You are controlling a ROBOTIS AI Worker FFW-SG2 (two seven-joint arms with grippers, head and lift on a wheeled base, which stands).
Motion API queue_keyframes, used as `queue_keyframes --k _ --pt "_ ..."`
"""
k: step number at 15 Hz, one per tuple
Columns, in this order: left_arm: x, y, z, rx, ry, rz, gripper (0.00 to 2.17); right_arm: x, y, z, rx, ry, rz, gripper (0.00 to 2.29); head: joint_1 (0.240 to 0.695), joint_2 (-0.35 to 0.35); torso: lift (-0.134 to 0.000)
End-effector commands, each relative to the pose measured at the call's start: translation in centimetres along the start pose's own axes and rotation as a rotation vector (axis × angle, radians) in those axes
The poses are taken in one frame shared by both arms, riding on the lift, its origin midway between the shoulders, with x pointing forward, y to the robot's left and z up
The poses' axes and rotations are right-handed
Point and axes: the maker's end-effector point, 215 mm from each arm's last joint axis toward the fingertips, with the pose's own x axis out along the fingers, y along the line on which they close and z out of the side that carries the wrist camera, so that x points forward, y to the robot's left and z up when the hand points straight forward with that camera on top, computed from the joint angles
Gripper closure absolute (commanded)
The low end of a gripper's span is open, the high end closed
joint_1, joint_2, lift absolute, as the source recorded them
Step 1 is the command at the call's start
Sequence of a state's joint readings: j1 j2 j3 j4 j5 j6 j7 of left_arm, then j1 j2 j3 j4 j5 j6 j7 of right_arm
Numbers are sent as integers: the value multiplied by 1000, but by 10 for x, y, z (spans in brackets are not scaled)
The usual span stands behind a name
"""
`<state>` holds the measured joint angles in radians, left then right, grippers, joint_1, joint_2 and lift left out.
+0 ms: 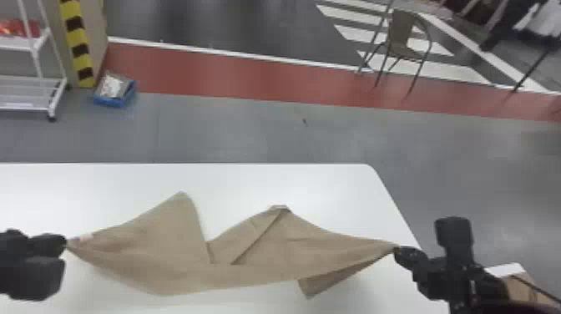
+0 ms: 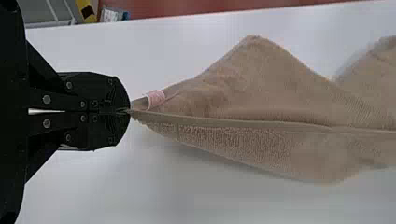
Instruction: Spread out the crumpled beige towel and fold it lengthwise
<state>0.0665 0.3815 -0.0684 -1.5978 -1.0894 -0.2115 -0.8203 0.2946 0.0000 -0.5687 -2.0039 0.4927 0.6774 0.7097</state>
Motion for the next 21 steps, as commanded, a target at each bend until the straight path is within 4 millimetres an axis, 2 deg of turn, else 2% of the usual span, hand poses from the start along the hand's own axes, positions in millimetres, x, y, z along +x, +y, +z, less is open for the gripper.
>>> queue_keyframes --k 1,4,5,8,9,11,14,16,19,21 --pt "-42 54 -25 -79 -10 105 2142 -9 -12 30 41 -60 -15 1997 695 -307 0" --pt "-79 97 -36 -160 -50 163 2142 -12 -28 68 116 -100 -43 1997 695 -259 0" --pt "-85 108 -43 -198 -42 183 2142 -11 -31 77 155 -98 -49 1997 695 -250 0" --pt "-93 144 -57 -292 -6 253 2142 -7 -24 119 201 -109 -48 1997 695 -226 0" --pt "-92 154 -57 -309 6 278 2142 -5 -20 135 206 -113 -48 1997 695 -214 0" --pt "-91 177 -46 -356 -19 309 2142 0 -7 179 203 -134 -44 1997 695 -191 0" --pt "-79 213 -26 -423 -40 342 2142 14 -3 218 185 -128 -50 1997 695 -175 0" --pt "-63 238 -15 -459 -59 350 2142 31 -7 241 178 -118 -58 1997 681 -177 0" --pt "-56 282 -18 -514 -62 379 2142 42 -18 279 191 -135 -67 1997 635 -186 0" --pt "-58 313 -32 -560 -40 417 2142 43 -28 307 194 -157 -81 1997 589 -186 0"
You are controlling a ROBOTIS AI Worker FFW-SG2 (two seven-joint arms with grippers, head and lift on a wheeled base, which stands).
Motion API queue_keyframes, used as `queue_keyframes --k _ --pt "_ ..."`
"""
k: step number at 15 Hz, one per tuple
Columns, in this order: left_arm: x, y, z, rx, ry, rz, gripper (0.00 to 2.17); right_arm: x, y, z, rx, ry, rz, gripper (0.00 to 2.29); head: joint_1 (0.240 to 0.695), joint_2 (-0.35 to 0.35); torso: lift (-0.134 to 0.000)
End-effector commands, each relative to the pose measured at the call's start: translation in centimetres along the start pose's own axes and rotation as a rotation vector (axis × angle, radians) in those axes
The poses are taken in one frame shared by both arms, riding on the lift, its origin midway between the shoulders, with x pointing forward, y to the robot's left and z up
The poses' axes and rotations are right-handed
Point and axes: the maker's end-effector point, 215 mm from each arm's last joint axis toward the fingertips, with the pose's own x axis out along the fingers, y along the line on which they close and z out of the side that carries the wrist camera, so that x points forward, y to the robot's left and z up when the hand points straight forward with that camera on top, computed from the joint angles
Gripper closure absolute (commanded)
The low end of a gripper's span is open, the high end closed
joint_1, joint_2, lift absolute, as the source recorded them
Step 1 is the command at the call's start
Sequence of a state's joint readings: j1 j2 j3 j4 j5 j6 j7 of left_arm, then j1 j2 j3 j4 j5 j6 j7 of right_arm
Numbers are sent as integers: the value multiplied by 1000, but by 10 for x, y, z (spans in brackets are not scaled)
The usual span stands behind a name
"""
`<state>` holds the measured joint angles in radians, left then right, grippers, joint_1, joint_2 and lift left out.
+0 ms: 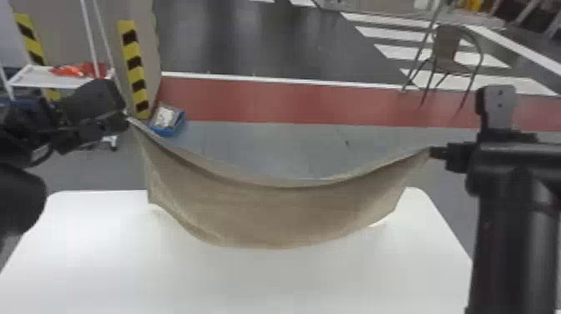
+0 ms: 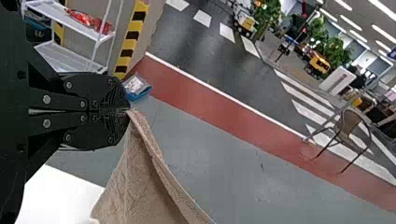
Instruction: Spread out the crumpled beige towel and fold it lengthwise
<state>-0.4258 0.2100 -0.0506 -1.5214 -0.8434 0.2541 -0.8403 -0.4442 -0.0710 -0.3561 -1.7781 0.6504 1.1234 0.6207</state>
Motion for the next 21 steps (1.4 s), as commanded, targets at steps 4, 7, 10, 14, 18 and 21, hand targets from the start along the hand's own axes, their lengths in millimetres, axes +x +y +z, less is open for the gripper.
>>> queue_keyframes --k 4,7,10,14,18,21 --pt "8 74 -2 -95 53 101 2142 3 -19 73 23 -65 -14 1997 503 -170 0" --pt "-15 45 -44 -156 75 111 2142 -5 -8 14 8 -17 29 1997 477 -159 0" --pt "-47 -17 -94 -145 111 96 2142 -25 1 -75 -76 25 55 1997 558 -135 0" --pt "-84 -82 -127 -110 120 82 2142 -64 5 -149 -145 45 91 1997 695 -116 0" --pt "-111 -145 -175 -59 164 21 2142 -89 18 -216 -237 76 143 1997 695 -106 0" --pt "-131 -185 -212 -52 216 -35 2142 -98 29 -254 -276 95 178 1997 695 -84 0"
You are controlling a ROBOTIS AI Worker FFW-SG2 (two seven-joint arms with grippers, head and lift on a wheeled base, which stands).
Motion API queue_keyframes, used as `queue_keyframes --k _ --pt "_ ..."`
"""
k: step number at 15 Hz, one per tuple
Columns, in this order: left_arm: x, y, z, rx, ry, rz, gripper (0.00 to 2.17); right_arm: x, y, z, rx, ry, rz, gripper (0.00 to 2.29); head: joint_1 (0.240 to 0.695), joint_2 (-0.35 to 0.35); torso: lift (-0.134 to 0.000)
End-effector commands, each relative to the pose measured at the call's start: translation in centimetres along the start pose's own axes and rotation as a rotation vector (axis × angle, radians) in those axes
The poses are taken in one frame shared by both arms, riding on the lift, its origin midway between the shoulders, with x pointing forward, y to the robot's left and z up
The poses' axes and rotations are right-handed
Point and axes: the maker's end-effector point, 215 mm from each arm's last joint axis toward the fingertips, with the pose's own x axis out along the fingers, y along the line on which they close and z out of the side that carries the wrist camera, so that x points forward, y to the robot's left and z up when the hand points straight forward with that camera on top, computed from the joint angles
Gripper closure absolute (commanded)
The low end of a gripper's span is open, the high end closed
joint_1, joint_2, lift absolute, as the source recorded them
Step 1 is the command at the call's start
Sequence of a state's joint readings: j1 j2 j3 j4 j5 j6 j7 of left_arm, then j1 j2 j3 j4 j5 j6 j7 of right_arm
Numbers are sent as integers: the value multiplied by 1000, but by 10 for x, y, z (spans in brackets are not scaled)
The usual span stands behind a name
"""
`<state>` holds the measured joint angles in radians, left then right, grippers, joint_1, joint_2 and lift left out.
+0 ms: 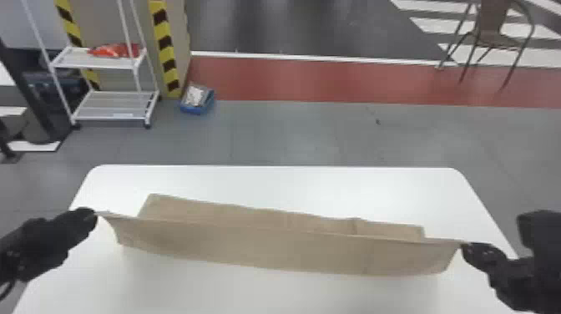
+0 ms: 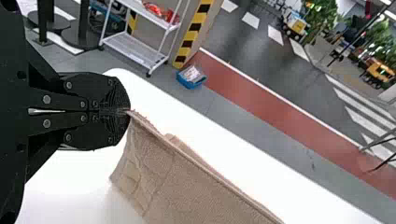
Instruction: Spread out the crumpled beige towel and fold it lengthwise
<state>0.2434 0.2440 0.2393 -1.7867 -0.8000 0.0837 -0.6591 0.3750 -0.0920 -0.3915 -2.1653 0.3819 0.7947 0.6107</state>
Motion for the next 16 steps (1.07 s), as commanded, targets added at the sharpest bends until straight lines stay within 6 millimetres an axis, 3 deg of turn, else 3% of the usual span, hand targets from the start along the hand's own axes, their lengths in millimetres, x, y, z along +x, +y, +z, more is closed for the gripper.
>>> queue_keyframes --k 1,4,11,14,16 --pt "-11 -29 -35 2 47 -51 2142 -2 13 -24 -21 14 22 1997 695 -76 0" --pt "-12 -31 -50 12 70 -66 2142 2 13 -33 -11 24 26 1997 695 -40 0" --pt "14 -11 -21 33 64 -86 2142 26 -14 -20 44 40 -20 1997 695 -57 0" --pt "45 -19 -4 79 84 -143 2142 47 -23 -22 69 84 -35 1997 695 -78 0" --pt "71 -30 4 109 117 -203 2142 66 -15 -18 59 107 -23 1997 695 -106 0"
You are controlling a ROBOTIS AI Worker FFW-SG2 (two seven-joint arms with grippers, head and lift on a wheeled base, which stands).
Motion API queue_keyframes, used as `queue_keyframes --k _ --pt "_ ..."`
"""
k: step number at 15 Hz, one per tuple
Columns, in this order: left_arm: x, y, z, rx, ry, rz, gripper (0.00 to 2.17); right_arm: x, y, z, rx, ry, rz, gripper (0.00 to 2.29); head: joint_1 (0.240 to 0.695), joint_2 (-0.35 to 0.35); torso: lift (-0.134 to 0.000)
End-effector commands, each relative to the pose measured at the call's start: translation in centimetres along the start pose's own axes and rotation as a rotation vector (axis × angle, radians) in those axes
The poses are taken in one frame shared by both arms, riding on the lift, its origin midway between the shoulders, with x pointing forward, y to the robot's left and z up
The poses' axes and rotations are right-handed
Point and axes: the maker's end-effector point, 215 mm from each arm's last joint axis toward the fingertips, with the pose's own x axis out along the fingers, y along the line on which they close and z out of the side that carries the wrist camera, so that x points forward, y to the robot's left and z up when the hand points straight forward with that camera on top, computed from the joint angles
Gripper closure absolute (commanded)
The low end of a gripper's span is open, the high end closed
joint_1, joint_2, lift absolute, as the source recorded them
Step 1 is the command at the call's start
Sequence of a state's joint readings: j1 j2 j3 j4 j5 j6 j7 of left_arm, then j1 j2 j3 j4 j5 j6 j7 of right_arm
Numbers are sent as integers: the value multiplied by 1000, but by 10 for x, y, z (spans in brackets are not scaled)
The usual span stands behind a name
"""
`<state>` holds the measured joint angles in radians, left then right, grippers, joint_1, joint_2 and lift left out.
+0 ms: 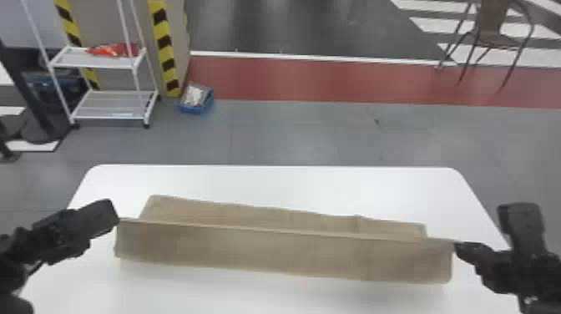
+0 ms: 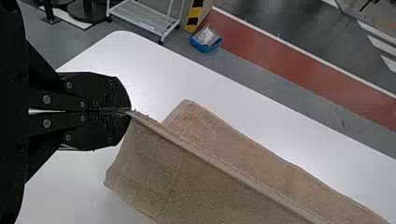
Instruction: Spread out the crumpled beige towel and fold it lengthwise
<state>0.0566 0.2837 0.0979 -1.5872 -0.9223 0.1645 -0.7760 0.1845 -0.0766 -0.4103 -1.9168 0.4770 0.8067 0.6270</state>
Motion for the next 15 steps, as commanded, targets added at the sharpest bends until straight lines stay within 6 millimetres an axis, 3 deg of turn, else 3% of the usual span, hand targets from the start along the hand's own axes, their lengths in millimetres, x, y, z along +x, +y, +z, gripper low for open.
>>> queue_keyframes --k 1,5,9,12,15 --pt "32 -5 15 45 31 -53 2142 19 11 7 -19 21 11 1997 695 -111 0" --pt "71 2 29 84 81 -98 2142 42 13 13 -1 62 15 1997 695 -119 0" --pt "76 17 37 92 81 -93 2142 51 -2 8 37 79 8 1997 695 -128 0" --pt "86 17 43 102 90 -112 2142 71 5 -1 60 109 33 1997 695 -139 0" --pt "86 21 44 96 97 -111 2142 71 -3 5 102 98 33 1997 695 -141 0"
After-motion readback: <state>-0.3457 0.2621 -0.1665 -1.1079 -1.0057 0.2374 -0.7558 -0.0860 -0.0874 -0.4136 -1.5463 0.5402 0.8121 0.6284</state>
